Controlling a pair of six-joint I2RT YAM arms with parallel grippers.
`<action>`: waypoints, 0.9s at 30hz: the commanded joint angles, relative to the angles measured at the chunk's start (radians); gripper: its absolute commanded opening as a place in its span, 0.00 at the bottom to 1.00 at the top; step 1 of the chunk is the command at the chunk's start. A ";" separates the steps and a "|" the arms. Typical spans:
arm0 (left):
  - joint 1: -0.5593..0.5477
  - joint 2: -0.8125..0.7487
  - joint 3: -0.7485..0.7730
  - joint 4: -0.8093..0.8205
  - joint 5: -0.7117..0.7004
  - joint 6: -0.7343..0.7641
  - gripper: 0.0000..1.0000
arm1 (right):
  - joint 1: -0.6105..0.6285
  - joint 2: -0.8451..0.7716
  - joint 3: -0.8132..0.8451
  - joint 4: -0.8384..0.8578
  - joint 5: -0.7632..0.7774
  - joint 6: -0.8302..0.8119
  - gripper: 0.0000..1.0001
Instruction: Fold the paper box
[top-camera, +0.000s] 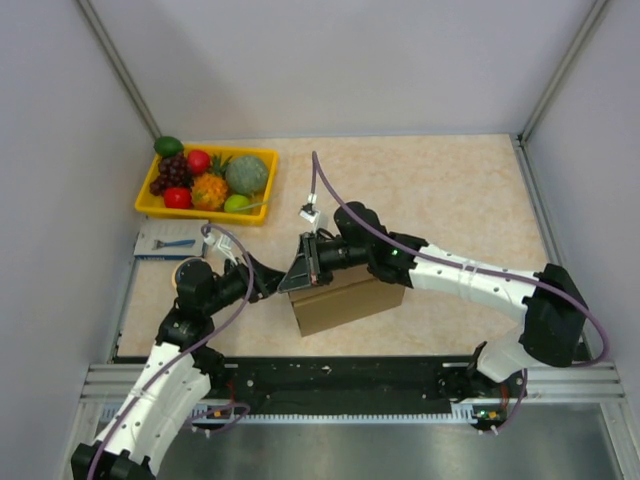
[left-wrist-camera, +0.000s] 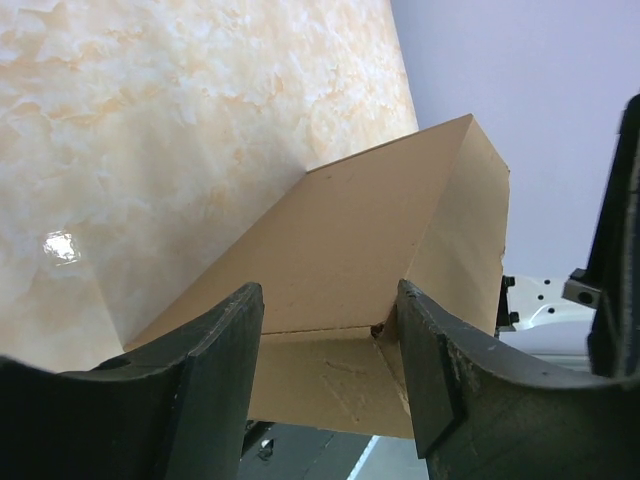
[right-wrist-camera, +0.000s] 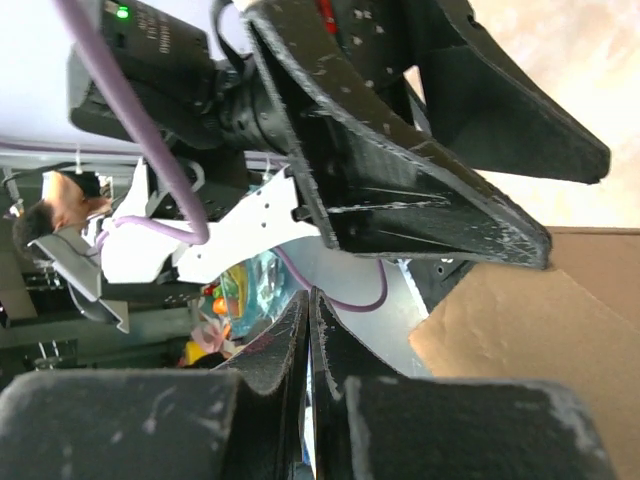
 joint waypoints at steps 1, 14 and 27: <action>0.000 0.027 0.008 -0.025 0.007 0.029 0.60 | 0.013 0.016 -0.001 -0.010 0.056 -0.013 0.00; 0.000 0.016 0.029 -0.035 0.021 0.047 0.61 | 0.001 -0.011 -0.064 0.040 0.067 -0.009 0.00; 0.000 0.019 0.034 -0.054 0.019 0.061 0.62 | 0.005 0.018 -0.254 0.156 0.071 0.040 0.00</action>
